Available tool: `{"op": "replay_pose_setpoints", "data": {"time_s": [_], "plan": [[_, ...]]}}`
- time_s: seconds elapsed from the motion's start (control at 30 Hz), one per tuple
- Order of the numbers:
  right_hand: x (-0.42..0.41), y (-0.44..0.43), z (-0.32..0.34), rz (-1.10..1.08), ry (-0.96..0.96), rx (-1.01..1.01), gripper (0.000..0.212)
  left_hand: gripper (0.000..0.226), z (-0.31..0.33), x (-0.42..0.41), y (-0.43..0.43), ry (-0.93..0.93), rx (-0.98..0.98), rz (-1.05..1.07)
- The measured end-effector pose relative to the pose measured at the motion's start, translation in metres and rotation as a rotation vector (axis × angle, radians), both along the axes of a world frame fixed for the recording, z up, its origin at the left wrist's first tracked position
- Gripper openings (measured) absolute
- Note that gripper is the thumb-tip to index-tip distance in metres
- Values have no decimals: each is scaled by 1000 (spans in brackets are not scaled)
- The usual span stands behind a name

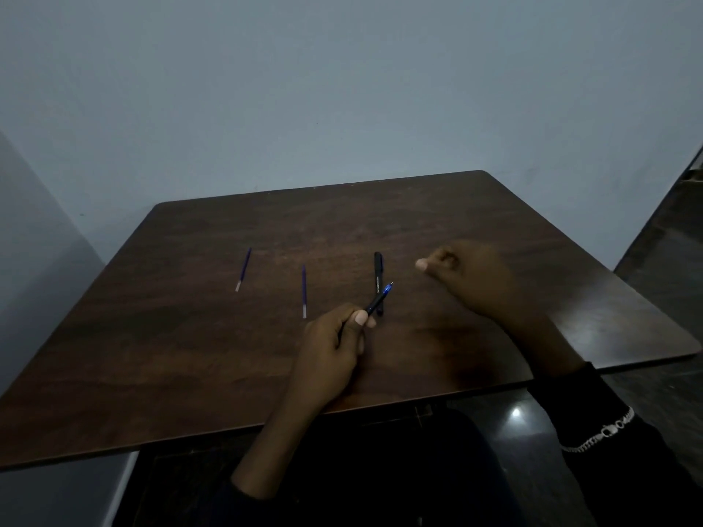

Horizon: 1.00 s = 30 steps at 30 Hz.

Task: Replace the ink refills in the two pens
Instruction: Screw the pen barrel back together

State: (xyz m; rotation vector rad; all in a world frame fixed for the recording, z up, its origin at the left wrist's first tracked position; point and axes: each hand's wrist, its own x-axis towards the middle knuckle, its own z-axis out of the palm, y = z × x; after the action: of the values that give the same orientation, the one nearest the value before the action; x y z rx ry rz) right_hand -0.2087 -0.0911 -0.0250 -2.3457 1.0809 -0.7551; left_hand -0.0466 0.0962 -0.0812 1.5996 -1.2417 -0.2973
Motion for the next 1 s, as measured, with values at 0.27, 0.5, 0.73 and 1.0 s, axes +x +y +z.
{"op": "replay_pose_setpoints", "data": {"time_s": [0.27, 0.5, 0.73, 1.0], "plan": [[-19, -64, -1, -325, 397, 156, 40, 30, 0, 1, 0, 13, 20, -3], [-13, -73, 9, -239, 477, 273, 16, 28, 1, 0, 1, 23, 39, -4], [-5, -38, 13, -69, 30, 386, 6, 27, 2, 0, 2, -2, 70, -36], [17, 34, 18, 212, -791, 725, 24, 28, 2, 1, 3, -18, 84, -51]]}}
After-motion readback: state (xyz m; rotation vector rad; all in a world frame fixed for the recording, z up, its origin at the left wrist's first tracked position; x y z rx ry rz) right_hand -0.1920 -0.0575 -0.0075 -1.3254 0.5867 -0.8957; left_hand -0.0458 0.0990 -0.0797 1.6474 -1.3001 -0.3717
